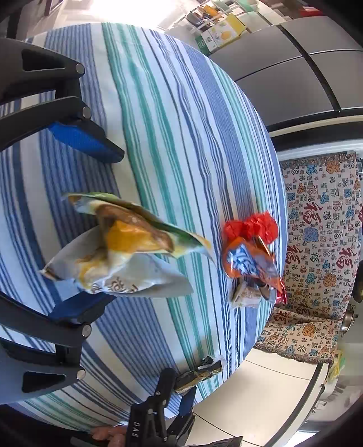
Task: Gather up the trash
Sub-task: 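Carry the chip bag and gold packet over the blue wastebasket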
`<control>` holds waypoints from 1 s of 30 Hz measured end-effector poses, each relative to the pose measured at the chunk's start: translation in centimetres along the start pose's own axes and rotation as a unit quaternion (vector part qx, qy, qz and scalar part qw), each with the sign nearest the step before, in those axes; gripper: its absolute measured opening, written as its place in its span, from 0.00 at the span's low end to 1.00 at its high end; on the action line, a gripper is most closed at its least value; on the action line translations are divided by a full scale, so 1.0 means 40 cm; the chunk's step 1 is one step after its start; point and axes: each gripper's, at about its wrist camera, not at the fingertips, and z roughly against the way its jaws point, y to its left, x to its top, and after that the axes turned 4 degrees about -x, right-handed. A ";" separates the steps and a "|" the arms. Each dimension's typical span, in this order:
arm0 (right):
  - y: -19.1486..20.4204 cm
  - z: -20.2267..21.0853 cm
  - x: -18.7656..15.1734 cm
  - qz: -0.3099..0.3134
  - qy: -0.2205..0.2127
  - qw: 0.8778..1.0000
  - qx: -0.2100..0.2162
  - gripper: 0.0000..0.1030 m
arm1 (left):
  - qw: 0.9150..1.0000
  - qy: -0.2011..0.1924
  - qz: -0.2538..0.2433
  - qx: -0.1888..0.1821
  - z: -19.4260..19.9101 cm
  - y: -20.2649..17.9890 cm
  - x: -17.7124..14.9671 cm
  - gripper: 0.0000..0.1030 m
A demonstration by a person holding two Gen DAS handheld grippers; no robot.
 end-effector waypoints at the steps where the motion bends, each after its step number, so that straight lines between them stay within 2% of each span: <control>1: -0.001 0.003 0.000 0.000 0.007 1.000 0.004 0.80 | 1.000 0.002 0.001 -0.004 0.006 0.005 -0.005 0.86; 4: -0.023 0.021 0.014 -0.030 0.027 0.998 0.043 0.80 | 0.999 -0.004 0.011 -0.043 0.024 0.011 -0.007 0.86; 7: -0.043 0.036 0.053 -0.053 0.043 0.996 0.050 0.80 | 0.998 -0.012 0.008 -0.067 0.032 0.000 0.020 0.86; 14: -0.030 -0.009 0.141 -0.022 0.098 0.995 0.009 0.79 | 0.997 0.022 -0.068 -0.033 0.018 -0.031 0.052 0.84; 15: -0.026 -0.019 0.144 -0.019 0.107 0.994 0.005 0.76 | 0.997 0.023 -0.068 -0.032 0.020 -0.027 0.048 0.82; 16: -0.023 -0.028 0.144 -0.016 0.115 0.993 0.004 0.73 | 0.997 0.024 -0.067 -0.033 0.022 -0.022 0.049 0.68; 17: -0.022 -0.034 0.145 -0.015 0.119 0.993 0.005 0.63 | 0.997 0.029 -0.063 -0.042 0.023 -0.017 0.050 0.59; 18: -0.021 -0.035 0.142 -0.014 0.120 0.993 0.006 0.44 | 0.997 0.032 -0.056 -0.049 0.024 -0.012 0.049 0.51; 19: -0.021 -0.031 0.138 -0.014 0.118 0.993 0.007 0.34 | 0.997 0.030 -0.050 -0.051 0.023 -0.007 0.050 0.48; 22: -0.025 0.009 0.127 -0.018 0.095 0.995 0.014 0.30 | 0.997 0.025 -0.030 -0.062 0.033 -0.002 0.045 0.40; 30: -0.089 0.131 0.084 -0.042 0.051 0.997 0.033 0.30 | 0.994 -0.002 -0.027 -0.106 0.084 -0.095 0.070 0.38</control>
